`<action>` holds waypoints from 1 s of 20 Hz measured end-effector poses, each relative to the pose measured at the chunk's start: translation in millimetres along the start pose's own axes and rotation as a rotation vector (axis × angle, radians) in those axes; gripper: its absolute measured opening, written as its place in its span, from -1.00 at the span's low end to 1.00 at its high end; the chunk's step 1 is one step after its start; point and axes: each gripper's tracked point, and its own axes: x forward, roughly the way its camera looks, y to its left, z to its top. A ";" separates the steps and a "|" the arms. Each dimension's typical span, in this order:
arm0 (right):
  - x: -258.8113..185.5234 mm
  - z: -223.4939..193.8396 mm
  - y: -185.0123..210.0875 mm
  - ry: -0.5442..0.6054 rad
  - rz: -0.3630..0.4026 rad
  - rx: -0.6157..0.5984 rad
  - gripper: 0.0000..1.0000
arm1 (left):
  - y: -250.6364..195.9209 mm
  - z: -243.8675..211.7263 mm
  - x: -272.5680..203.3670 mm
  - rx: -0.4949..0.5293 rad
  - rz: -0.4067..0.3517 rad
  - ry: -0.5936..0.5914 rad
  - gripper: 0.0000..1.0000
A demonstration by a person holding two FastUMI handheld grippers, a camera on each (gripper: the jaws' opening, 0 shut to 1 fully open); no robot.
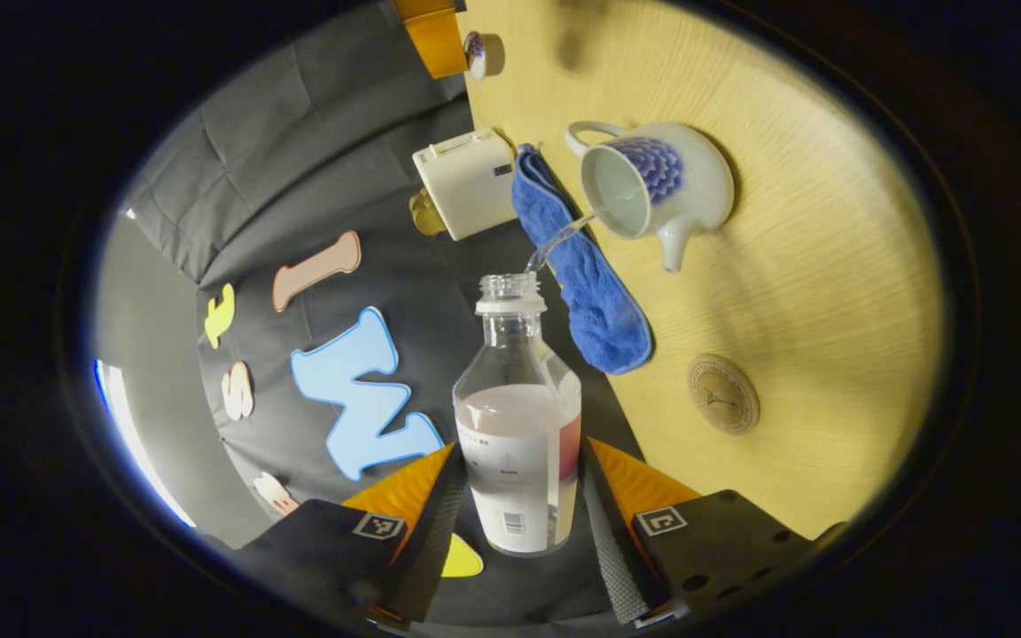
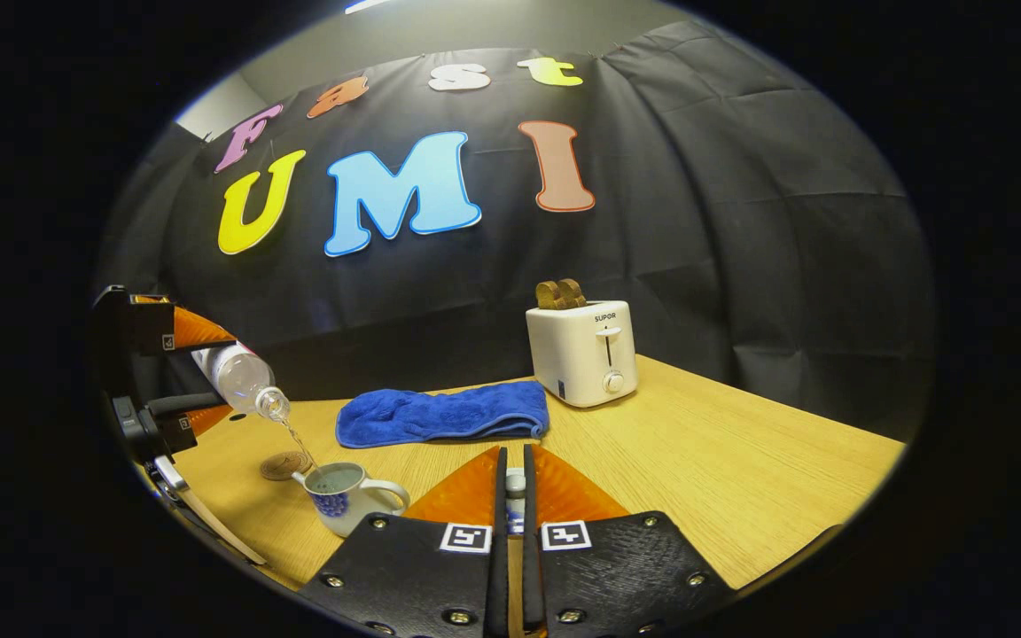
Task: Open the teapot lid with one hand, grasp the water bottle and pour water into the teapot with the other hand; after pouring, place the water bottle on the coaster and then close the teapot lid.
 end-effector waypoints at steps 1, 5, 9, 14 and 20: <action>0.0 -0.4 -0.1 0.000 0.000 0.000 -0.88 | 0.5 -0.6 -0.2 0.005 0.002 0.000 0.75; -0.1 -1.0 -0.6 0.001 0.000 0.000 -0.88 | 3.5 -1.6 0.9 0.029 0.004 0.000 0.75; 0.0 -0.9 -0.4 0.001 0.000 0.001 -0.88 | 6.1 -1.6 1.3 0.049 0.006 -0.003 0.75; 0.4 -0.7 -1.0 0.001 -0.001 0.001 -0.88 | 9.5 -0.1 0.8 0.081 0.011 -0.008 0.75; 0.2 -1.2 -0.8 0.001 0.001 0.003 -0.88 | 14.5 2.4 -0.1 0.121 0.020 -0.022 0.73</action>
